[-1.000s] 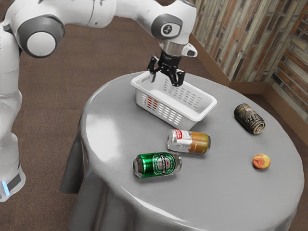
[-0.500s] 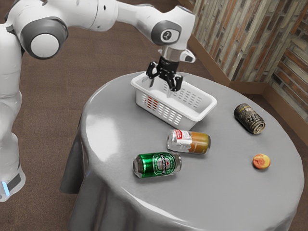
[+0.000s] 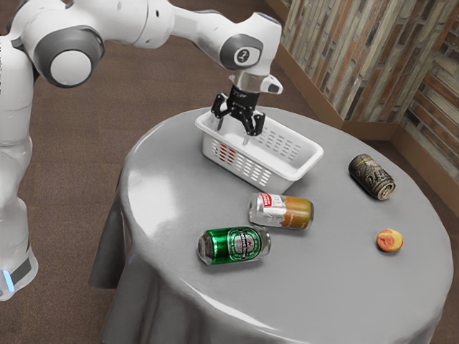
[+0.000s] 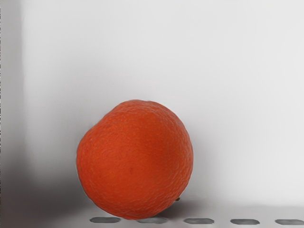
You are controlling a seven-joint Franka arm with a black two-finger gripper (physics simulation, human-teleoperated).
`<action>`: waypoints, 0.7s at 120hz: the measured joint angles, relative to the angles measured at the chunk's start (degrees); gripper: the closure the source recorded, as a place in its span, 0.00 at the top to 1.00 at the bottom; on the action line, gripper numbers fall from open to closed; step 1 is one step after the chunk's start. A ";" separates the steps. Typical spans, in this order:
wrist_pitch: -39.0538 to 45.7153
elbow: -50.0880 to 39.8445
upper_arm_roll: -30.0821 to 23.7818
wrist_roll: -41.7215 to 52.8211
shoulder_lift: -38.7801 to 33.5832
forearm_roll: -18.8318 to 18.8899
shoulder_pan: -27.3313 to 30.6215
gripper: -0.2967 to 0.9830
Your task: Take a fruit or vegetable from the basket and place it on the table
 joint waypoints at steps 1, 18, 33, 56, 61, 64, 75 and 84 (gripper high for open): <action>0.01 0.02 0.00 0.01 0.05 0.00 0.03 0.77; 0.19 0.16 -0.01 0.21 0.72 -0.09 0.19 0.77; 0.28 0.17 0.02 0.51 1.53 -1.08 0.52 0.77; 0.34 0.17 0.02 1.07 2.17 -2.10 0.74 0.77; 0.34 0.18 -0.03 1.16 2.40 -2.19 0.97 0.77; 0.35 0.18 -0.04 1.23 2.55 -2.23 1.04 0.77; 0.36 0.18 -0.08 1.49 2.97 -2.36 1.12 0.77; 0.36 0.18 -0.12 1.70 3.24 -2.46 1.12 0.77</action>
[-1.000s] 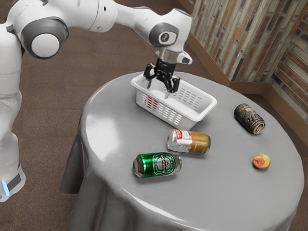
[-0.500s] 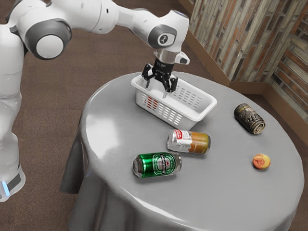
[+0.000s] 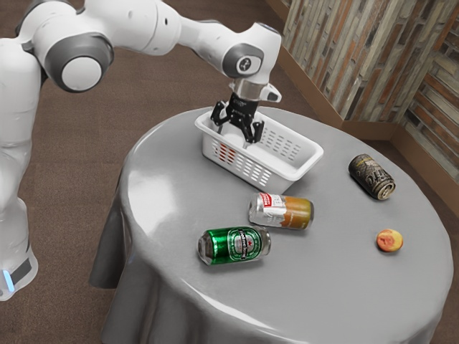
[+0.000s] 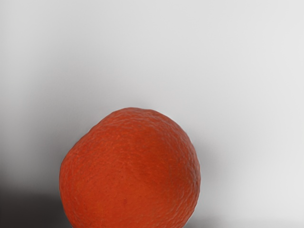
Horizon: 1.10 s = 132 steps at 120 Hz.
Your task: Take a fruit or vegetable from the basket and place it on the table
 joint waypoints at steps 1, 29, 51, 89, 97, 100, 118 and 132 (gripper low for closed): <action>0.00 0.00 -0.01 0.02 0.02 -0.01 0.00 0.77; 0.47 -0.06 -0.04 0.84 0.65 -0.92 -0.09 0.77; 0.98 -0.03 -0.03 1.37 0.83 -1.53 -0.09 0.77; 1.26 -0.03 0.05 1.98 0.84 -1.70 0.30 0.77; 1.28 -0.02 0.05 2.08 0.85 -1.70 0.59 0.77; 1.28 -0.04 0.05 2.11 0.88 -1.71 0.72 0.77; 1.31 -0.04 0.00 2.32 1.36 -2.14 1.57 0.77; 1.80 -0.09 -0.03 2.75 1.66 -2.49 1.91 0.77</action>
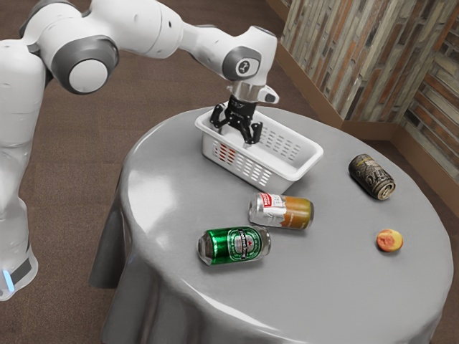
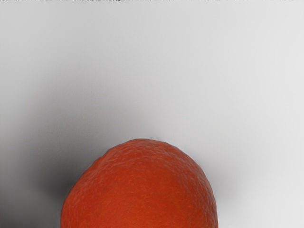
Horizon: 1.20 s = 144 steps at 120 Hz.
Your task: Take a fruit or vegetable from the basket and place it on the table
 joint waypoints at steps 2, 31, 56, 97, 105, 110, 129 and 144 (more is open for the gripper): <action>0.05 0.00 0.00 0.06 0.03 -0.03 0.01 0.77; 0.51 -0.08 0.01 0.71 0.69 -0.01 -0.06 0.77; 1.10 -0.12 0.01 1.11 1.30 0.09 -0.05 0.77; 1.52 -0.18 -0.01 1.46 2.16 -0.35 0.43 0.62; 1.56 -0.18 -0.01 1.48 2.16 -0.43 0.71 0.56; 1.58 -0.19 -0.01 1.48 2.17 -0.40 0.84 0.52; 1.63 -0.14 0.04 1.42 2.16 -0.15 0.92 0.50; 1.61 0.08 0.08 1.41 1.55 0.05 0.75 0.51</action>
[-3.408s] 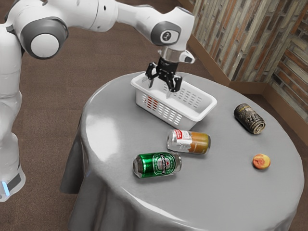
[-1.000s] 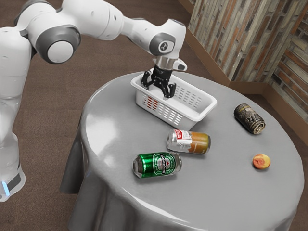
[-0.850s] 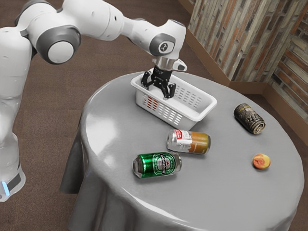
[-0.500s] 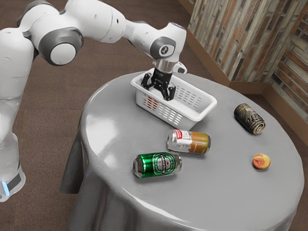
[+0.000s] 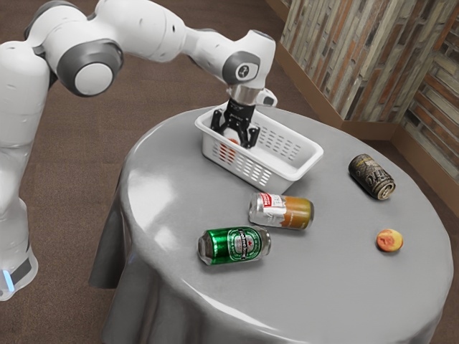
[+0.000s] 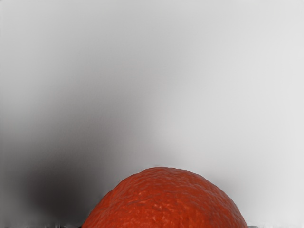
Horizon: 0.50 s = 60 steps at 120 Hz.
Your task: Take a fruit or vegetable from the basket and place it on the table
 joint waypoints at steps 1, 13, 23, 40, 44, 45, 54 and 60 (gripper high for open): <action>0.00 0.02 0.00 0.00 -0.07 0.01 -0.01 0.51; -0.03 0.77 0.01 -0.01 -0.99 0.20 -0.02 0.48; -0.08 2.59 0.01 0.09 -1.27 0.39 -0.02 0.47; -0.18 6.69 -0.47 0.32 -1.06 0.57 -0.02 0.46; -0.22 7.55 -0.65 0.36 -1.03 0.59 -0.09 0.45; -0.23 7.82 -0.68 0.37 -1.01 0.60 -0.13 0.45; -0.36 9.79 -1.11 0.46 -0.87 0.64 -0.48 0.45; -0.47 10.89 -1.64 0.51 -0.82 0.65 -0.58 0.45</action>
